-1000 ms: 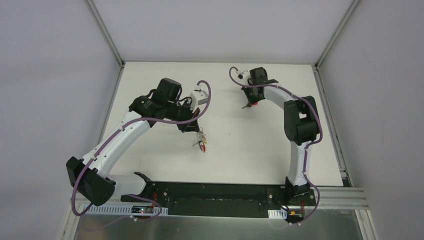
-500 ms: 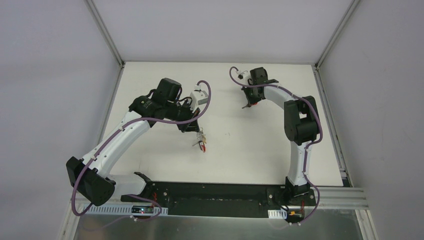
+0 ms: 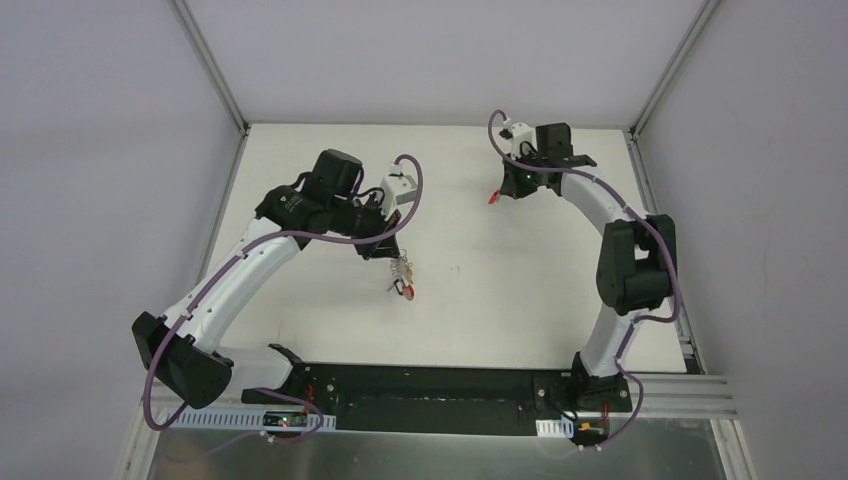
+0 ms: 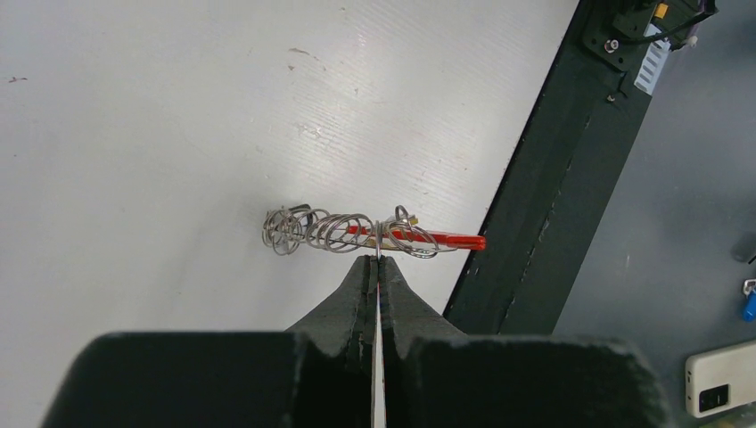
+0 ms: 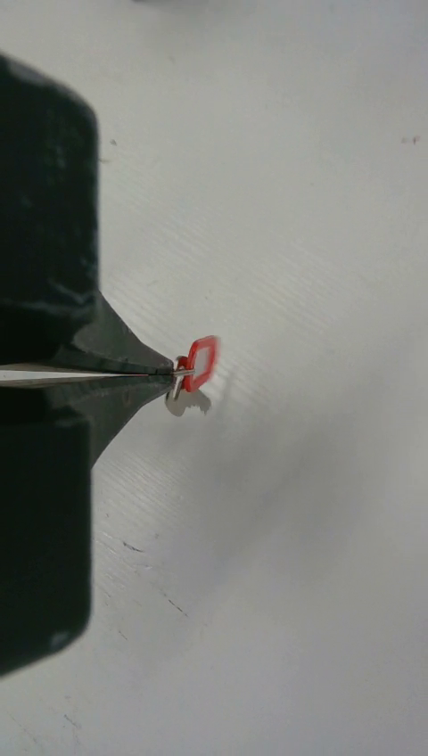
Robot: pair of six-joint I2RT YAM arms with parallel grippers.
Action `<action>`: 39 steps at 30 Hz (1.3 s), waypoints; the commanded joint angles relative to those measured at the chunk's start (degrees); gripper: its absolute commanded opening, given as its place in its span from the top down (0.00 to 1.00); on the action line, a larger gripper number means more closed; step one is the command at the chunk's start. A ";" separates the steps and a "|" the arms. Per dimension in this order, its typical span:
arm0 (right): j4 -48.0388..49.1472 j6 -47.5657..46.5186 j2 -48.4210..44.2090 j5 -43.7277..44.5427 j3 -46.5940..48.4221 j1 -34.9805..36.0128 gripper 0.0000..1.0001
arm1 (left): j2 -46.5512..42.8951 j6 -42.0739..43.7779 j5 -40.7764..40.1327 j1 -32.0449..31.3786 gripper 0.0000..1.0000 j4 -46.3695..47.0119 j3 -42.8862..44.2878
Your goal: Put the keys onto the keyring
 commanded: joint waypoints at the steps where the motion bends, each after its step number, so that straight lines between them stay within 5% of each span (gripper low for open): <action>1: 1.19 -1.11 -8.68 -13.27 -3.77 -0.41 1.00 | 1.07 2.40 -0.02 0.48 1.00 -1.79 4.95; 11: -1.66 1.03 -20.66 -30.94 -7.22 0.45 1.00 | 5.80 1.89 2.20 0.41 1.00 -4.59 13.53; 21: 1.95 7.14 -32.40 -39.63 -11.26 5.04 1.00 | 10.55 0.32 6.35 0.39 1.00 -5.97 19.94; 39: 1.94 8.54 -31.33 -46.04 -14.33 13.06 1.00 | 9.45 -0.77 3.00 -3.60 1.00 -1.81 15.86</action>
